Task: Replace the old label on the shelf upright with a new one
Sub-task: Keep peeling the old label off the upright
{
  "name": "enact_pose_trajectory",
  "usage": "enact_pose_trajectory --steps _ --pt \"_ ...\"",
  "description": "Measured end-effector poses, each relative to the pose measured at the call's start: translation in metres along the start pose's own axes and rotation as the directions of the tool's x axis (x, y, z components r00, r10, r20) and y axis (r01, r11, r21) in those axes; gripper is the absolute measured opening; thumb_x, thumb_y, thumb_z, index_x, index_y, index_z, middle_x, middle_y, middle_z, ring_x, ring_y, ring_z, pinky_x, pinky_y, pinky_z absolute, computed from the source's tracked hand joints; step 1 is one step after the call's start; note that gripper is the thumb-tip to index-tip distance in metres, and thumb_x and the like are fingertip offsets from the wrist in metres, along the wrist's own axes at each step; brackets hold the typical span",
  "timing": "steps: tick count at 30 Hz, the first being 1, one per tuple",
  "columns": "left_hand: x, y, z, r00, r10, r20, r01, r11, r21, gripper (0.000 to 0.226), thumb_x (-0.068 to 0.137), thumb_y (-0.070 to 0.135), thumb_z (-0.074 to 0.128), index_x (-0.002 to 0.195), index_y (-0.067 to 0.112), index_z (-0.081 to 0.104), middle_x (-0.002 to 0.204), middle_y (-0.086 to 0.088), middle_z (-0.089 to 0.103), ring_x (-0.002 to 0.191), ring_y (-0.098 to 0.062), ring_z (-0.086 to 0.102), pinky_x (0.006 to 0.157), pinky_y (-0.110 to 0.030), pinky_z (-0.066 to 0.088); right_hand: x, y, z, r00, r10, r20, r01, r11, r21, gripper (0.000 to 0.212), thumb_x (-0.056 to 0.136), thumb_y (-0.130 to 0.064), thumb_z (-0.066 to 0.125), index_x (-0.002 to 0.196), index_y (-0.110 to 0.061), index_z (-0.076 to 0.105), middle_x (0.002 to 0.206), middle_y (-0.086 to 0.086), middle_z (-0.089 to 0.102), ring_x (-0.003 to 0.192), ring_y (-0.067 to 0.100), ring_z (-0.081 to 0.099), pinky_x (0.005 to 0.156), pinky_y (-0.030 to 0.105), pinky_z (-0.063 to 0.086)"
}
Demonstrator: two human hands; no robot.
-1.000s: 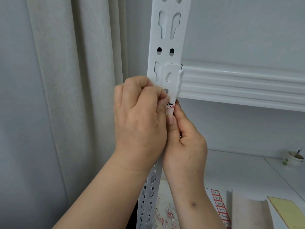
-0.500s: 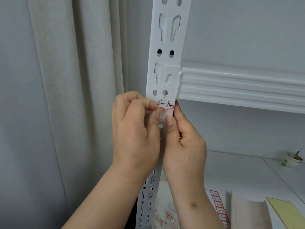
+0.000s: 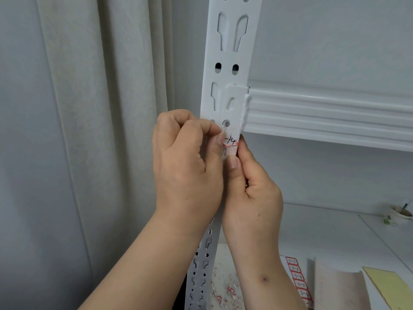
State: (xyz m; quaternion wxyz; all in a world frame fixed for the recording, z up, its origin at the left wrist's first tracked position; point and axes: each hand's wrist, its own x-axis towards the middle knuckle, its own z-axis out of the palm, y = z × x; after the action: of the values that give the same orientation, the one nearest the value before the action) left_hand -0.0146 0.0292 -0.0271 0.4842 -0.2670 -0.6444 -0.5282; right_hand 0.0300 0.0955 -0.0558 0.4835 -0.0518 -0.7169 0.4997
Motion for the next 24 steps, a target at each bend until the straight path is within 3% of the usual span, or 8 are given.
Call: enact_pose_trajectory --steps 6,10,18,22,24 --pt "0.0056 -0.0030 0.0004 0.989 0.144 -0.020 -0.137 0.971 0.193 0.005 0.085 0.004 0.068 0.081 0.004 0.068 0.101 -0.005 0.049 0.097 -0.020 0.039 0.092 -0.008 0.025 -0.0006 0.0001 0.0007 1.000 -0.003 -0.007 0.002 1.000 -0.009 0.043 0.091 -0.042 0.044 0.133 -0.036 0.053 0.123 -0.018 0.064 0.112 -0.004 0.059 0.095 0.029 0.051" --pt "0.0058 -0.0024 0.0002 0.990 0.143 0.009 -0.142 0.966 0.217 0.004 0.086 0.006 0.065 0.083 0.004 0.066 0.106 -0.014 0.055 0.100 -0.020 0.036 0.098 -0.005 0.018 -0.0009 0.0000 0.0016 1.000 0.005 -0.015 -0.005 1.000 -0.006 0.043 0.091 -0.043 0.044 0.132 -0.036 0.053 0.124 -0.017 0.064 0.113 -0.004 0.058 0.096 0.029 0.050" --pt "-0.0004 -0.0028 -0.0017 0.996 0.014 0.083 -0.023 0.995 0.097 0.012 0.089 0.017 0.054 0.087 0.010 0.063 0.113 0.005 0.039 0.099 -0.006 0.028 0.094 -0.002 0.021 -0.0003 0.0001 0.0005 1.000 0.011 0.009 -0.010 1.000 -0.016 0.043 0.092 -0.043 0.044 0.133 -0.037 0.053 0.122 -0.018 0.065 0.112 -0.001 0.060 0.095 0.032 0.051" --pt "-0.0025 -0.0013 -0.0070 0.996 -0.057 0.065 0.058 0.998 -0.008 0.007 0.090 0.014 0.060 0.091 0.021 0.058 0.106 0.016 0.037 0.100 -0.003 0.035 0.096 -0.002 0.025 -0.0007 -0.0005 0.0004 1.000 0.005 0.018 -0.005 0.999 -0.038 0.042 0.092 -0.045 0.042 0.133 -0.041 0.050 0.119 -0.012 0.068 0.109 0.009 0.063 0.094 0.036 0.052" --pt "-0.0010 -0.0010 -0.0080 0.995 -0.072 0.065 0.074 0.996 -0.039 0.009 0.090 0.020 0.060 0.096 0.025 0.056 0.108 0.022 0.034 0.107 -0.003 0.039 0.098 -0.008 0.029 -0.0008 -0.0007 0.0007 1.000 0.001 0.012 -0.001 1.000 -0.028 0.042 0.093 -0.044 0.042 0.133 -0.041 0.051 0.119 -0.015 0.067 0.109 0.005 0.062 0.094 0.035 0.052"
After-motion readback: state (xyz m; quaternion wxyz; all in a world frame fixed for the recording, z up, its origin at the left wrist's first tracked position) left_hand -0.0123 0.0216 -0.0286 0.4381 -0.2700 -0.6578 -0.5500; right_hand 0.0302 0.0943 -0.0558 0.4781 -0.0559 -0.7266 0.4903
